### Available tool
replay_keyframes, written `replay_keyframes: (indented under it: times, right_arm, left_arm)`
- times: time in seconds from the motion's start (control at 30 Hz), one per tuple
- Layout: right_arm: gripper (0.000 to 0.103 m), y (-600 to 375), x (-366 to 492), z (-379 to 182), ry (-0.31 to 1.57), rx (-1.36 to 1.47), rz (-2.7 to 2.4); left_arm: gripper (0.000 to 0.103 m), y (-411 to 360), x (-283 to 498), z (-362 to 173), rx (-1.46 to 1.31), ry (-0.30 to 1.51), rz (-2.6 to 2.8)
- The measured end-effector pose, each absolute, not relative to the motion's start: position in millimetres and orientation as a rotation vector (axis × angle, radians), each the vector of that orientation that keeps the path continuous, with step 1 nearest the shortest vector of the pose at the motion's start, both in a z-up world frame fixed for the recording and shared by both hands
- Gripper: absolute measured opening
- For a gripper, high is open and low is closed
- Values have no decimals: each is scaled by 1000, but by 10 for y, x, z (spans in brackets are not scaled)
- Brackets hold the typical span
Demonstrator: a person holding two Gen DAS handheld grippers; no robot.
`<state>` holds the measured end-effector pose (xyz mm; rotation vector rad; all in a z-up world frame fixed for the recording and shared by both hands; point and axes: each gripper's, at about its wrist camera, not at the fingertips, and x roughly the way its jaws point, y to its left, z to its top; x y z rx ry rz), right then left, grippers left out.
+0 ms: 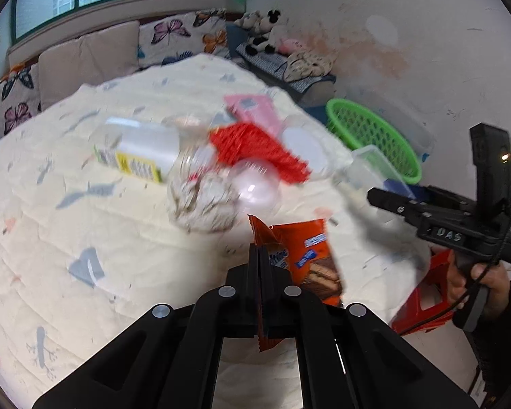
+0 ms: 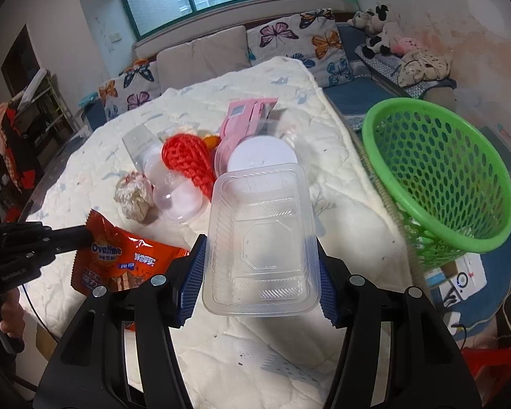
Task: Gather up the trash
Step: 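Grasp the orange snack wrapper with the left gripper while the right gripper grasps the clear plastic box, then release the clear box and snack wrapper into the green basket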
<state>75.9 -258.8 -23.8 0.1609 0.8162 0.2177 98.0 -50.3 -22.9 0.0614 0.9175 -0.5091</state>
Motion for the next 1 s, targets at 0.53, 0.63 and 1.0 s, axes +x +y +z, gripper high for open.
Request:
replay_keyframes:
  times: [0.53,0.63,1.0]
  right_arm:
    - [58,-3137,765,-71,762,207,117]
    - [58,-3289,797,-59,760,214,88]
    - [58,-3821,977,-145,778,217,-19]
  left_arm:
    - [1,-984,1257,350,87,812,-615]
    - [1,-1150,1336,476,103,786,-637]
    - [1,-1840,1700,677,114,761,-709]
